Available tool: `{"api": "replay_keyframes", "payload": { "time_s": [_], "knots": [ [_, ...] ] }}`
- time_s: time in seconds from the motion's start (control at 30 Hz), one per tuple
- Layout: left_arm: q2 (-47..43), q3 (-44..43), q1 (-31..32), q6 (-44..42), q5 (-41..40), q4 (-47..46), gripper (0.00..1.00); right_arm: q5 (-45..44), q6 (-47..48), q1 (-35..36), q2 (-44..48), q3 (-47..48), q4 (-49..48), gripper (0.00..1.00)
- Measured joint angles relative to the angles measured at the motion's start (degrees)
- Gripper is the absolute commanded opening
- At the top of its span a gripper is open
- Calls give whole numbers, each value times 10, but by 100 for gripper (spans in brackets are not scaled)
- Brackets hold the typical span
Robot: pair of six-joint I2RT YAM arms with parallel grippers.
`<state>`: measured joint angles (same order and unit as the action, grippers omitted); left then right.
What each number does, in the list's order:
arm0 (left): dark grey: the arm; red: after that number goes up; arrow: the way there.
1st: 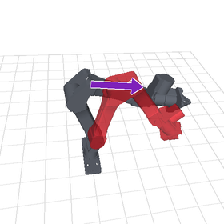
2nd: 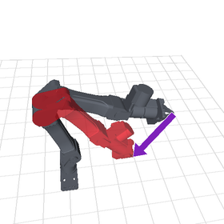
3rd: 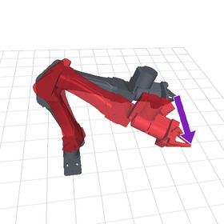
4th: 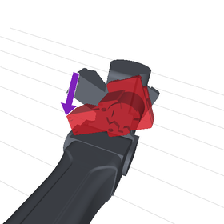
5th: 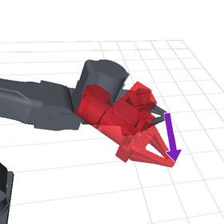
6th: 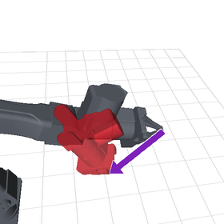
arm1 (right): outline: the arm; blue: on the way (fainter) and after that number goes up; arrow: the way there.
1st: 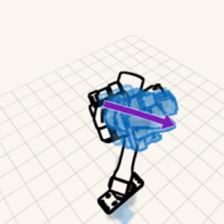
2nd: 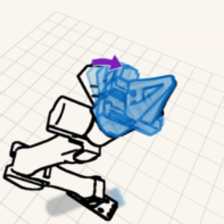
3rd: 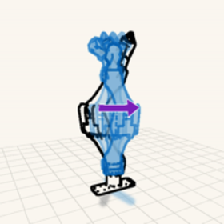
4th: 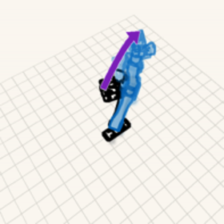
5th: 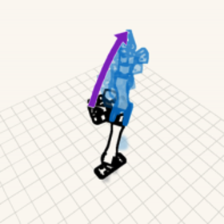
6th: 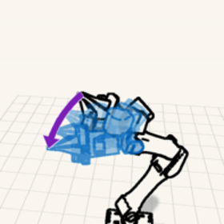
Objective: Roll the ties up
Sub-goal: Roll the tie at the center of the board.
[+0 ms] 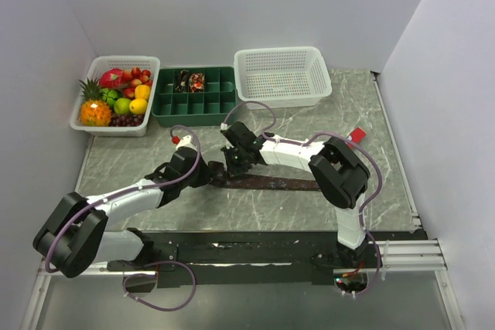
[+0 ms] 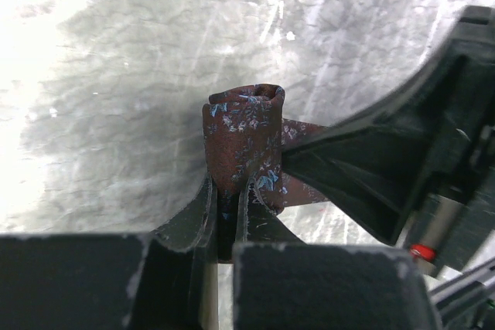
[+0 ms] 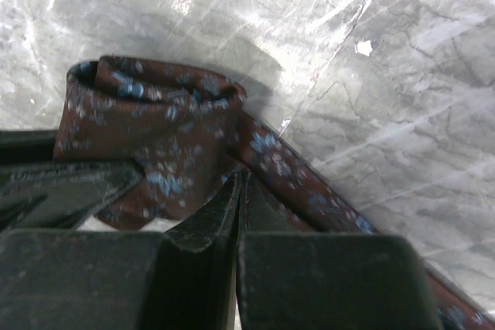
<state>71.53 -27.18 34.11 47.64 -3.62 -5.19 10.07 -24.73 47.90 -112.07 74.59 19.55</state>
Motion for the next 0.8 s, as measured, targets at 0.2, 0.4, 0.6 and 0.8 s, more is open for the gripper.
{"api": "replay_keyframes", "payload": {
  "time_s": [0.2, 0.4, 0.6, 0.8],
  "knots": [
    [2, -25, 2, -21, -15, 45, 1, 1, 2, 1, 14, 0, 8, 0],
    [17, -48, 13, -42, -23, 76, 1, 10, 1, 2, 24, 0, 6, 0],
    [46, -81, 40, -57, -40, 105, 1, 21, -2, 5, 24, 0, 5, 0],
    [52, -97, 54, -66, -50, 118, 1, 29, -6, 10, 15, 5, 3, 0]
  ]
}}
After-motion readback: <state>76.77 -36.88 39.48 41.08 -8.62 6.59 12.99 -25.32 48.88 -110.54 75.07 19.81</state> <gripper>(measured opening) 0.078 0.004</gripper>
